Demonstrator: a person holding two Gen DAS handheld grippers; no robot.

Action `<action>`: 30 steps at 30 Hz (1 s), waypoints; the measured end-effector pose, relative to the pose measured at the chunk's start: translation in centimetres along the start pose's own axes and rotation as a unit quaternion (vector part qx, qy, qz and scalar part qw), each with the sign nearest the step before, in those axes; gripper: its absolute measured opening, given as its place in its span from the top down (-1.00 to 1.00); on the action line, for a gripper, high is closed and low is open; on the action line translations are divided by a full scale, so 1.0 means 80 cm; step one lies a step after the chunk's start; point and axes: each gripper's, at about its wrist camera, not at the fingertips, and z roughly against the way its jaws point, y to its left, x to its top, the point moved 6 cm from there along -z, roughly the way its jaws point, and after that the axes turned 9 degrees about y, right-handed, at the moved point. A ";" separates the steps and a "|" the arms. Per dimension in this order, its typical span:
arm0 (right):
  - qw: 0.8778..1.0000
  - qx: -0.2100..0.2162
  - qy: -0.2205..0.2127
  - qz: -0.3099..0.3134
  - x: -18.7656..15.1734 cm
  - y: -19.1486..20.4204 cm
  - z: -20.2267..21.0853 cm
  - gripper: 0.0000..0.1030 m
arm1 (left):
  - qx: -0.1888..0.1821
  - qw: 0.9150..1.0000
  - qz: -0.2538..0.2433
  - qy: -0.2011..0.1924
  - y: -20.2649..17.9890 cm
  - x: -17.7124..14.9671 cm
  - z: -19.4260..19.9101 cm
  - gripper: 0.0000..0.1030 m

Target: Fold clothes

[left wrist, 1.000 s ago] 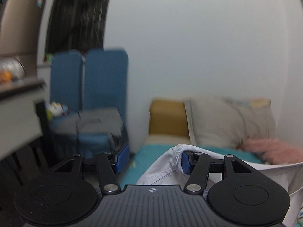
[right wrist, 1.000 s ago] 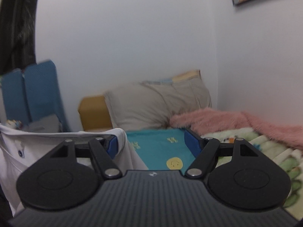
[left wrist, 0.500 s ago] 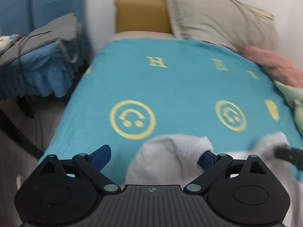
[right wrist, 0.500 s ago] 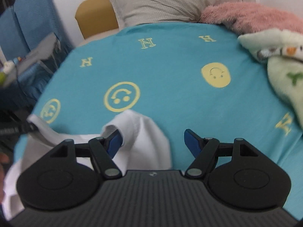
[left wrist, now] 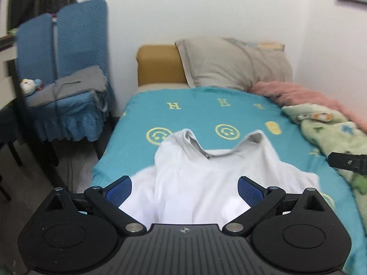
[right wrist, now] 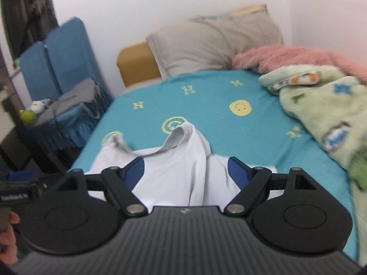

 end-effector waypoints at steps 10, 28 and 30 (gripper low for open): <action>0.998 0.027 -0.060 0.020 -0.120 0.035 0.203 -0.58 | 0.002 0.997 0.064 -0.033 0.021 -0.140 0.171 -0.98; 0.995 0.082 -0.029 -0.048 -0.173 0.017 0.181 -0.58 | -0.006 0.952 0.304 0.027 0.161 -0.222 0.069 -0.76; 0.994 0.092 -0.024 -0.058 -0.172 0.016 0.165 -0.58 | -0.007 0.940 0.341 0.025 0.185 -0.217 0.040 -0.66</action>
